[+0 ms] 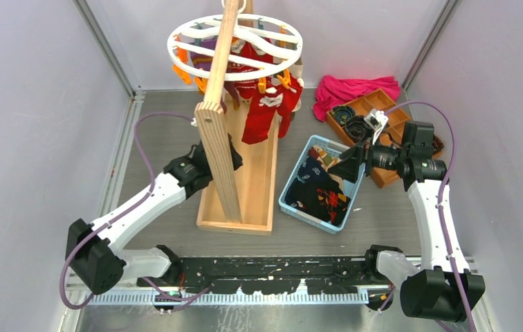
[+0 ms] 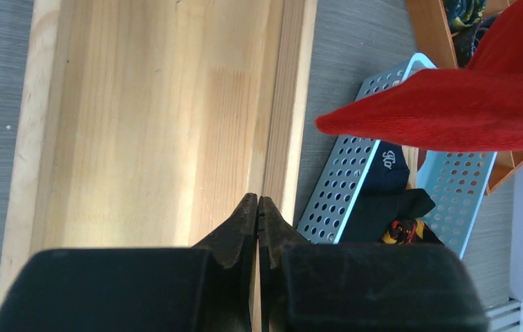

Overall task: Clip the socks to the hanger
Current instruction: Adjust the clothesline at the center of the board.

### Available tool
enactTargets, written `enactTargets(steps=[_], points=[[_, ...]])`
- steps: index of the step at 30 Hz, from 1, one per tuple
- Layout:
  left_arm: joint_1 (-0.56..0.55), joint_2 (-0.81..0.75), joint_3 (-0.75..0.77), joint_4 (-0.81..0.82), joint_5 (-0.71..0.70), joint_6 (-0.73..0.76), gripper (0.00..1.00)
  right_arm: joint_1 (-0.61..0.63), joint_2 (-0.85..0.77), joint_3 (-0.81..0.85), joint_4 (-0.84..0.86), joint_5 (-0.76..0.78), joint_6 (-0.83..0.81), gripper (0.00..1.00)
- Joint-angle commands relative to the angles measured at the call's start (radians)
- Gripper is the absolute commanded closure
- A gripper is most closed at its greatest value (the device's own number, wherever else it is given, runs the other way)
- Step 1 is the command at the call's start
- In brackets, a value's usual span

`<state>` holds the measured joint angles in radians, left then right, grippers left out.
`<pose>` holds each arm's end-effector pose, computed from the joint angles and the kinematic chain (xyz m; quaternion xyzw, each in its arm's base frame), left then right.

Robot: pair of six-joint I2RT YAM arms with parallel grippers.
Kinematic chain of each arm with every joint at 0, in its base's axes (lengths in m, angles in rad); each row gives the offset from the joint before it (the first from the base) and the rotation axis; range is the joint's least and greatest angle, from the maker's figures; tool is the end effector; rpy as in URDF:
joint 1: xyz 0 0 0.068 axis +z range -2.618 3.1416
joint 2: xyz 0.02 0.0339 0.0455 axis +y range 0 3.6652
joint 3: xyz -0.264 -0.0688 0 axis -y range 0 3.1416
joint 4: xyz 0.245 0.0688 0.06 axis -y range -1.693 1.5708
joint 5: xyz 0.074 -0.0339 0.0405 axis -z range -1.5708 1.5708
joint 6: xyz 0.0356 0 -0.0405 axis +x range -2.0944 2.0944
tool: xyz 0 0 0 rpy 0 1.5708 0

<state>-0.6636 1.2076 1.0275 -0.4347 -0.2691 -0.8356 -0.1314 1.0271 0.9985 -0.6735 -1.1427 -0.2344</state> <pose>0.2158 -0.1567 0.3129 -0.1371 0.8713 -0.2234 0.4148 0.2004 0.0062 0.3351 -0.2665 0.7503 0.4180 0.4373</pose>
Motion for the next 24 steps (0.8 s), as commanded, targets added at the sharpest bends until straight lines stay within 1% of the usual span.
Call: enactTargets(steps=[1,8,12,15,18,21,24], points=[[-0.076,0.041,0.088,0.124,-0.133,-0.033,0.97,-0.009,-0.027,0.036,0.017,0.007,-0.007,0.00],[-0.181,0.178,0.177,0.201,-0.142,-0.020,0.97,-0.022,-0.028,0.031,0.032,0.029,0.012,0.00],[-0.200,0.255,0.215,0.246,-0.123,-0.017,0.97,-0.038,-0.031,0.029,0.032,0.017,0.008,0.00],[-0.199,0.291,0.246,0.254,-0.151,0.015,0.95,-0.048,-0.030,0.029,0.020,0.009,-0.010,0.00],[-0.181,0.271,0.252,0.221,-0.209,0.069,0.92,-0.052,-0.033,0.041,-0.041,0.025,-0.089,0.00],[-0.142,0.192,0.193,0.209,-0.222,0.105,0.90,-0.052,-0.034,0.038,-0.102,0.047,-0.171,0.00],[-0.108,0.072,0.117,0.201,-0.239,0.145,0.88,-0.050,-0.018,0.040,-0.260,0.074,-0.368,0.00]])
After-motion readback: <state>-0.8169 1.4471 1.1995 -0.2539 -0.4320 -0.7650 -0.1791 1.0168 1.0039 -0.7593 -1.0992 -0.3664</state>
